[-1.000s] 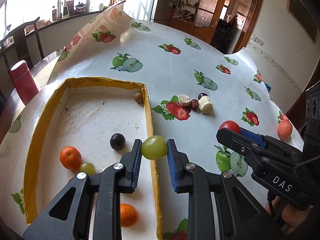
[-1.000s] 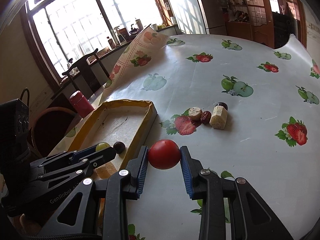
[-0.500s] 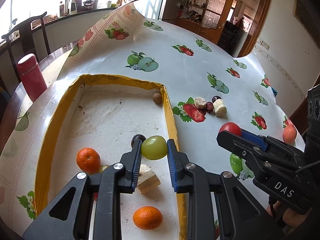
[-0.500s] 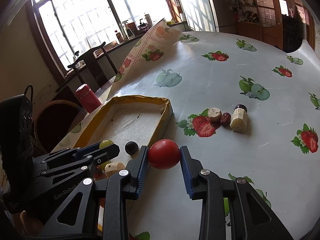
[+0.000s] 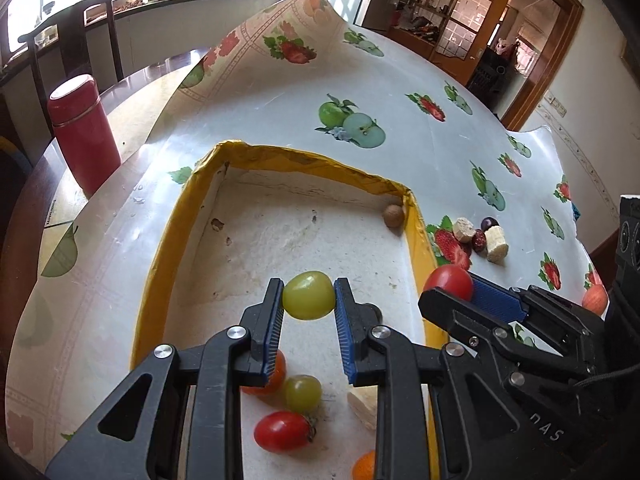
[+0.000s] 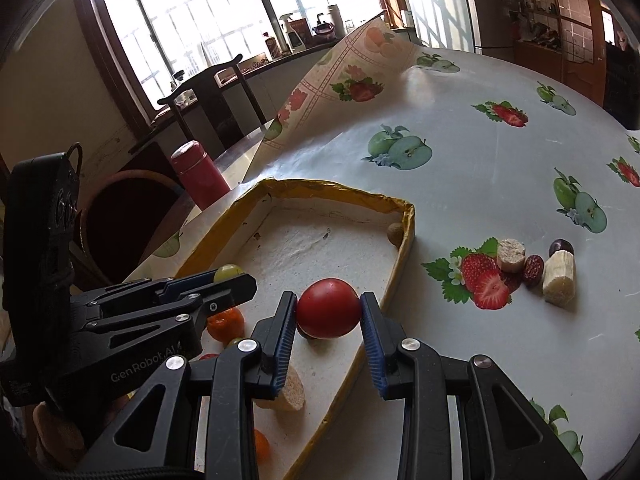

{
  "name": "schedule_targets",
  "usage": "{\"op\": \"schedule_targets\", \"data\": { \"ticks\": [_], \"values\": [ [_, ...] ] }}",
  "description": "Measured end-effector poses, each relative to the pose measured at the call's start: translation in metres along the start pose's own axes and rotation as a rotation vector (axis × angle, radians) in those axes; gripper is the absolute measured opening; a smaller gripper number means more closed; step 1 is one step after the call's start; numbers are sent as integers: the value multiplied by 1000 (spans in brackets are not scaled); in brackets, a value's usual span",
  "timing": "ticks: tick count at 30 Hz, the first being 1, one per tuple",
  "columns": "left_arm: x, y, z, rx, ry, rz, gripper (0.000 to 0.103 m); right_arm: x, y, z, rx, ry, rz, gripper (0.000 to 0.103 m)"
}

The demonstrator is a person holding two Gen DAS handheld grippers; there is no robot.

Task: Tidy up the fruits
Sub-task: 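Carry the red tomato and green grape over the tray with both tools, then open both tools to drop the tomato and grape into the tray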

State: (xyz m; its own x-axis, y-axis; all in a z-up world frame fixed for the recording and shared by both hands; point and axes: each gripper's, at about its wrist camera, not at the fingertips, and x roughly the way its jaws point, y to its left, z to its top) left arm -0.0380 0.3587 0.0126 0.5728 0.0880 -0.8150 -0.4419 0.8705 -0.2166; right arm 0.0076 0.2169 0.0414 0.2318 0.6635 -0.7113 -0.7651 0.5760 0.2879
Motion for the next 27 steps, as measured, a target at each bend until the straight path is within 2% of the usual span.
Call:
{"op": "schedule_targets", "data": {
  "ticks": [8, 13, 17, 20, 21, 23, 27],
  "values": [
    [30, 13, 16, -36, 73, 71, 22, 57, 7, 19, -37, 74, -47, 32],
    [50, 26, 13, -96, 171, 81, 23, 77, 6, 18, -61, 116, -70, 33],
    [46, 30, 13, -127, 177, 51, 29, 78, 12, 18, -112, 118, -86, 37],
    [37, 26, 12, -123, 154, 55, 36, 74, 15, 18, -131, 112, -81, 55],
    [33, 24, 11, -119, 141, 59, 38, 72, 16, 17, -139, 106, -84, 55],
    [24, 21, 9, -113, 112, 65, 48, 65, 17, 16, -150, 93, -86, 55],
    [6, 16, 4, -107, 61, 56, 51, 41, 10, 10, -123, 52, -74, 55]
  ]
}}
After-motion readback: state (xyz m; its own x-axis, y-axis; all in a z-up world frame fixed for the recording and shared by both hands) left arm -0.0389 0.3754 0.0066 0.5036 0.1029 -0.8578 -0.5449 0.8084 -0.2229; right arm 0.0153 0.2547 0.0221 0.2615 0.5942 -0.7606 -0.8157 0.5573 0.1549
